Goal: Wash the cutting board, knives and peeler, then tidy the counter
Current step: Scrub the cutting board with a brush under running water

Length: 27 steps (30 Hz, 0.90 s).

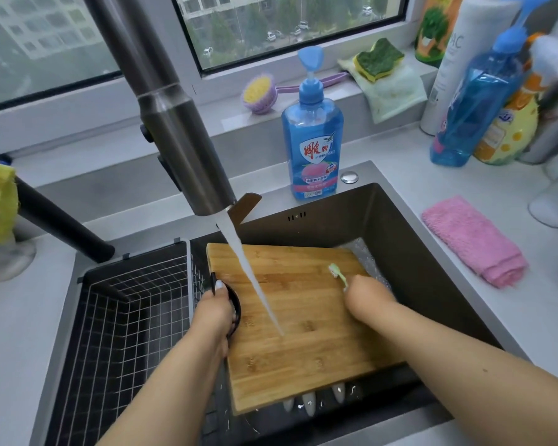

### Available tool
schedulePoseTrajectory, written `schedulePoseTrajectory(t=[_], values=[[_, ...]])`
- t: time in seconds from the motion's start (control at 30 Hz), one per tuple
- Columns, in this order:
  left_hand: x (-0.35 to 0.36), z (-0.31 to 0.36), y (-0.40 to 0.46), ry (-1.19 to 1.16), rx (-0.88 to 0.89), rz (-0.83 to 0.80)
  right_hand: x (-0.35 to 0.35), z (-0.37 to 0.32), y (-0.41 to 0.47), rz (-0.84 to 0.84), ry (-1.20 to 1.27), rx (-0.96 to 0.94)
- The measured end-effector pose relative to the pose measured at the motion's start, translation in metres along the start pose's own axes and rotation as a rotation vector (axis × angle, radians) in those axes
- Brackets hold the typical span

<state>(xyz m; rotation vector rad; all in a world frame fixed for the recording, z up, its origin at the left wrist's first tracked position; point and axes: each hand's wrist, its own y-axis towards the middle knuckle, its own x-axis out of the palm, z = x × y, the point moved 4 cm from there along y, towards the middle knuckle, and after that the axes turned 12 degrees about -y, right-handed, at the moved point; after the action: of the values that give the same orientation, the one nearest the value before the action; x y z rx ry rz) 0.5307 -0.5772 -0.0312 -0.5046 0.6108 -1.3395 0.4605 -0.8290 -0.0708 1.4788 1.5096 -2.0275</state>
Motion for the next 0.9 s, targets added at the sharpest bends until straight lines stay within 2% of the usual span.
schedulePoseTrajectory(t=[0.07, 0.17, 0.23, 0.33, 0.47, 0.57, 0.67, 0.8, 0.9], values=[[0.001, 0.003, 0.001, 0.006, 0.019, 0.007, 0.003, -0.013, -0.03, 0.003, 0.019, -0.103], [0.002, 0.006, 0.001, 0.031, 0.042, 0.027, 0.004, -0.053, -0.085, 0.016, 0.094, -0.388], [0.002, 0.005, 0.002, 0.04, 0.03, 0.036, 0.002, -0.07, -0.092, 0.043, 0.112, -0.473], [0.001, 0.0, 0.004, 0.038, 0.012, 0.035, 0.002, -0.061, -0.049, 0.047, 0.271, -0.331], [-0.002, -0.009, 0.002, 0.043, -0.009, 0.067, 0.006, -0.011, 0.006, 0.028, 0.129, -0.004], [-0.002, -0.012, -0.005, 0.024, -0.021, 0.084, 0.013, 0.024, 0.016, -0.033, 0.044, 0.155], [0.0, -0.008, -0.009, 0.057, 0.043, 0.087, 0.018, 0.041, 0.014, -0.053, 0.078, 0.215], [-0.006, -0.004, -0.015, 0.09, 0.096, 0.074, 0.018, 0.054, 0.007, 0.088, 0.184, 0.204], [-0.019, -0.001, -0.031, 0.069, 0.122, 0.066, 0.013, 0.06, 0.001, 0.127, 0.261, 0.165]])
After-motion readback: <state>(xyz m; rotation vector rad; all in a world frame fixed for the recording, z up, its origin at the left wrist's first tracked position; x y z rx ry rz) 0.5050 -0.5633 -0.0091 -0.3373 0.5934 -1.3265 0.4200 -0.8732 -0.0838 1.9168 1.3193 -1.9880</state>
